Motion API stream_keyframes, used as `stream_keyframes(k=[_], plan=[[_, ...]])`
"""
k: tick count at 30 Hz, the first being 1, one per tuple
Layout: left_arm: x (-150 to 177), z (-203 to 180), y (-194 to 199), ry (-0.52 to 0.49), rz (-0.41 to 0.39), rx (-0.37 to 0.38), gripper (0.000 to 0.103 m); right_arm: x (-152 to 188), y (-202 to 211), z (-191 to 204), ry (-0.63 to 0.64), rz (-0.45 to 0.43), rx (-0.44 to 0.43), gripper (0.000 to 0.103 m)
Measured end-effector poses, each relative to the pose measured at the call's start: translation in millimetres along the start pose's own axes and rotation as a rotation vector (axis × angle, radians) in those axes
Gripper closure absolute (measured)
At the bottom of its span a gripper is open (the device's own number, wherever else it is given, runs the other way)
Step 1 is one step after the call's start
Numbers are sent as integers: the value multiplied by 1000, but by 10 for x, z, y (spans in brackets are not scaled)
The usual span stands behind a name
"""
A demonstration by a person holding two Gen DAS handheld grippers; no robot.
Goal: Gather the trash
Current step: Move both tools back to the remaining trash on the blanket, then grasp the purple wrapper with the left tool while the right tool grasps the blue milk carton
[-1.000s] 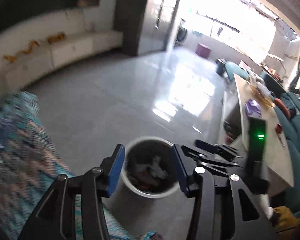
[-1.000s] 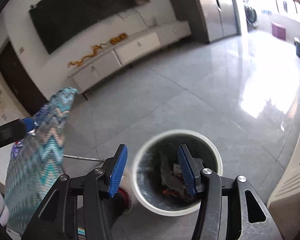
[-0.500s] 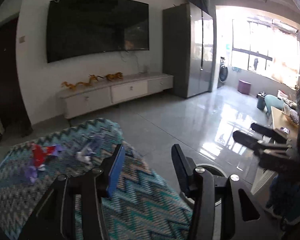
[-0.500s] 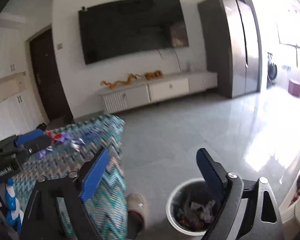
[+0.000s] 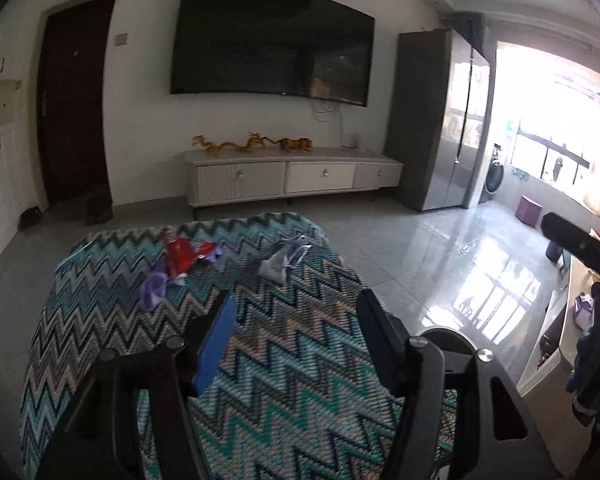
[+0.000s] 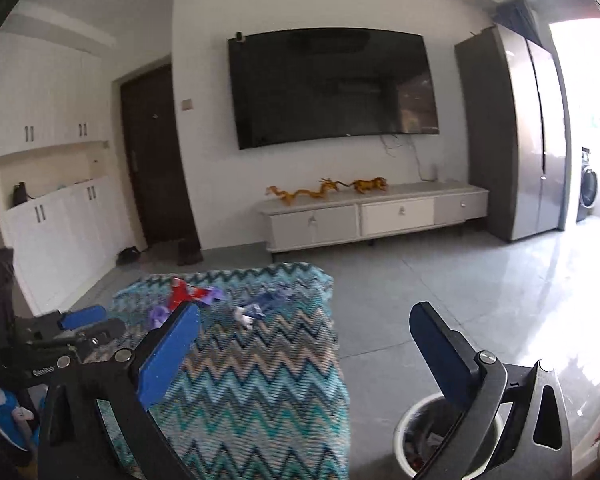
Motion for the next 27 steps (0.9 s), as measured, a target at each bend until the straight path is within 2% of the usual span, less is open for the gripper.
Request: stream_keyframes(k=[7, 12, 19, 27], plan=[[321, 504, 31, 84, 49, -39, 43, 56, -135, 287, 2, 21, -48, 0], [510, 851, -19, 124, 90, -77, 43, 235, -417, 380, 1, 114, -60, 0], [648, 1369, -385, 148, 168, -121, 43, 458, -1177, 533, -40, 253, -110, 0], [586, 1772, -1086, 117, 246, -129, 42, 747, -2272, 594, -84, 413, -125, 0]])
Point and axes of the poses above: each gripper's, at about its wrist camera, not at the fingertips, and y roughly against the way its jaws point, z to its left, x to its underside, the point moved 9 cm from there along -y, roughly the way its jaws point, and after that the axes turned 4 degrees about -y, right-handed, at the moved point
